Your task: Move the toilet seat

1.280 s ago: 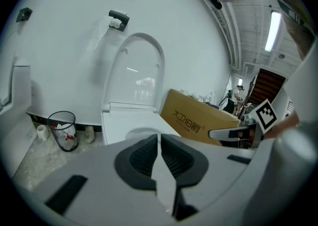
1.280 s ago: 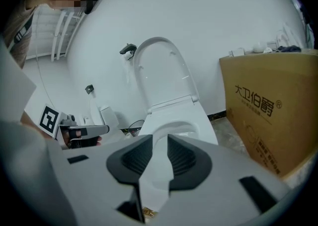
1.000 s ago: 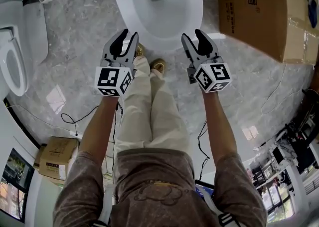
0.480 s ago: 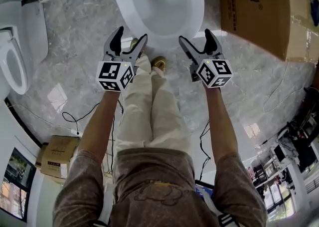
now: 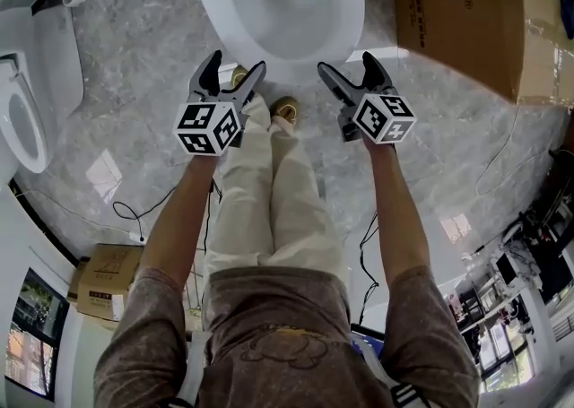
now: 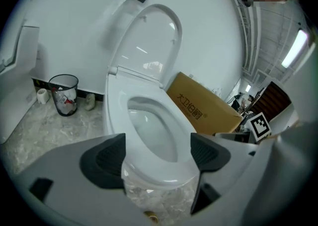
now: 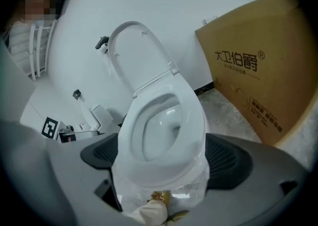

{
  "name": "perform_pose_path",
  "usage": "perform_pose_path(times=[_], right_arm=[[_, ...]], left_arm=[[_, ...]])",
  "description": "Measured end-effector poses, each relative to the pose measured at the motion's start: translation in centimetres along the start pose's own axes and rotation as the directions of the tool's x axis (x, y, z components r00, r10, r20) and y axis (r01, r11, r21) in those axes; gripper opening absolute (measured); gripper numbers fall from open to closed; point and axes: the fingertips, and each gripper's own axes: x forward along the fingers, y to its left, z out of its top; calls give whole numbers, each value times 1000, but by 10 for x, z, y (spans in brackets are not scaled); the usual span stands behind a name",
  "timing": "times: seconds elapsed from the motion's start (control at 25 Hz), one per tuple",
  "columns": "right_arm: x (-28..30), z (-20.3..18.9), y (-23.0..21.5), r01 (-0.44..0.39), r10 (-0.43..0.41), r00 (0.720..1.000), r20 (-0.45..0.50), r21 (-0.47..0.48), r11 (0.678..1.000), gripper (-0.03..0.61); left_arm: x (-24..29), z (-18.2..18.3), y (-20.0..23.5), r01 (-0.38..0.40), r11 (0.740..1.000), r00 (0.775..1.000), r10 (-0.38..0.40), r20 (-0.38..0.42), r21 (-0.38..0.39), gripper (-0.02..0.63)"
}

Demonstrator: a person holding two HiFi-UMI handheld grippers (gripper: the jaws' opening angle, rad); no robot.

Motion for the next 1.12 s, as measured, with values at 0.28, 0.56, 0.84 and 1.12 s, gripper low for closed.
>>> perform_pose_path(times=[0.28,0.56,0.84,1.12], right_arm=[[13,-28,-16,4,-2,997,-75,32,999,540],[24,-44,-17,-11,17,992,-122,52,999,538],[32,-48,-14,-31,39,988,-148,54,998,538],[34,-50,-15,-14,19,987,-161,37,999,540]], left_arm=[[13,-34,8,-12,998,998,8,-67,-60,414],[22,-62,13,-26,997,990,16,-142,-70,417],[37,-70,12,-22,998,983,11,-182,-59,417],[40,-73,9,-25,999,980,16,-201,-42,417]])
